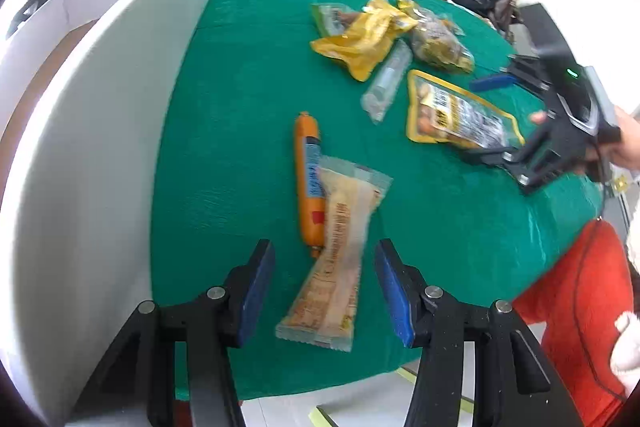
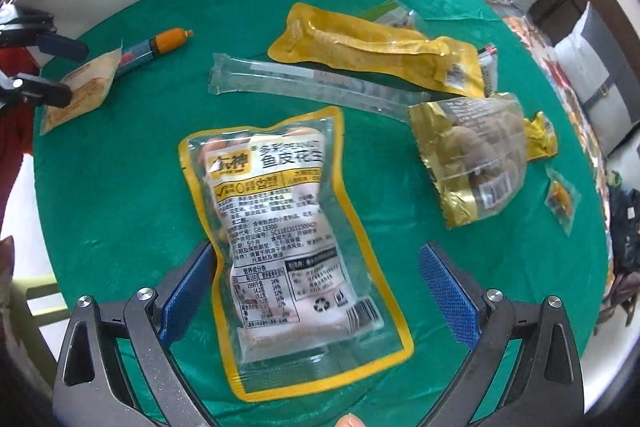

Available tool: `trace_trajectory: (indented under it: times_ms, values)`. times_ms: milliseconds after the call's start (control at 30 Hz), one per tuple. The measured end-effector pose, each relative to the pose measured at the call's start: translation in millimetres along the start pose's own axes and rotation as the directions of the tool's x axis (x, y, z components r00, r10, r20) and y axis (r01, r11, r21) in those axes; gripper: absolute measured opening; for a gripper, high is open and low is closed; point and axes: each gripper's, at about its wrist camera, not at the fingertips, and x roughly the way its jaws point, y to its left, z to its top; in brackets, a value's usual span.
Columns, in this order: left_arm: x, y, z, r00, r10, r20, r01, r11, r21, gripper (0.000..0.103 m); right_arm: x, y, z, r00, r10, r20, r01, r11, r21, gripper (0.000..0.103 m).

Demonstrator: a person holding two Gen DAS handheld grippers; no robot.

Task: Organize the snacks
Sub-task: 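Grasp the cream bar with the left gripper while the right gripper approaches the orange sausage, then lift the cream bar with the left gripper while the right gripper grasps the orange sausage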

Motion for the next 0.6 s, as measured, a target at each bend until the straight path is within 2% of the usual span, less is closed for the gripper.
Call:
trace_trajectory:
  times_ms: [133, 200, 233, 333, 400, 467, 600]
  values:
    - [3, -13, -1, 0.999, 0.03, -0.013, -0.029, 0.998, 0.057, 0.052, 10, -13, 12, 0.996, 0.089, 0.0, -0.089, 0.99, 0.113, 0.101]
    - [6, -17, -1, 0.997, 0.075, -0.014, -0.074, 0.995, 0.073, 0.051, 13, -19, 10, 0.992, 0.125, -0.024, -0.119, 0.976, 0.182, 0.101]
    - [5, -18, -1, 0.996, 0.094, -0.005, -0.093, 0.992, 0.08, 0.049, 13, -20, 9, 0.993, 0.114, -0.032, -0.105, 0.973, 0.203, 0.101]
    - [10, -20, -2, 0.992, 0.123, -0.032, -0.12, 0.988, 0.098, 0.023, 3, -13, 5, 0.999, -0.007, -0.032, 0.013, 0.979, 0.205, 0.101]
    - [9, -20, -4, 0.991, 0.131, -0.029, -0.128, 0.987, 0.102, 0.021, -6, -7, -2, 0.999, -0.043, -0.015, 0.045, 0.975, 0.217, 0.101]
    - [3, -16, -3, 0.994, 0.107, -0.01, -0.106, 0.991, 0.076, 0.019, -17, -1, -9, 0.997, -0.071, 0.009, 0.066, 0.964, 0.257, 0.101]
    - [-14, 8, 1, 0.999, -0.005, 0.051, 0.009, 0.998, -0.066, 0.019, -48, 5, -19, 0.99, -0.114, 0.086, 0.075, 0.926, 0.371, 0.101]
